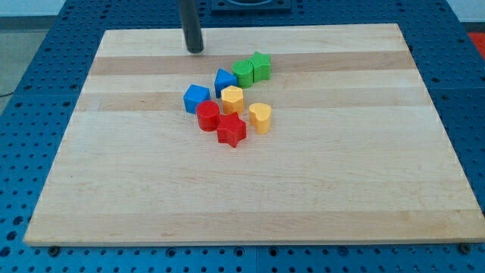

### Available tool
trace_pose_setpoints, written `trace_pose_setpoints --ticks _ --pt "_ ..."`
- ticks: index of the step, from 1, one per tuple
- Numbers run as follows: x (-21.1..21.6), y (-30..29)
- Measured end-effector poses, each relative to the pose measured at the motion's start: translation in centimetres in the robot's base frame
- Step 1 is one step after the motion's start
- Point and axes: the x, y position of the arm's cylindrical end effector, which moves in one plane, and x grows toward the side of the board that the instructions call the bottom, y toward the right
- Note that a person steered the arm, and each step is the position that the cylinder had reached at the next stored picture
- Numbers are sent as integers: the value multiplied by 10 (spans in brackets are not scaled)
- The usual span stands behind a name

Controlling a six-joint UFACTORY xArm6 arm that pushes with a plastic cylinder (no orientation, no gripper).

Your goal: Place green star to the bottom right of green circle

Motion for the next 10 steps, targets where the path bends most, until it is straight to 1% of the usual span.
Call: trace_pose_setpoints --ticks 1,2,3,6,7,9,10 --pt "6 50" --pt "23 70" --pt "43 70" --pt "65 75" --pt "65 75" --pt "11 86" --pt "17 107"
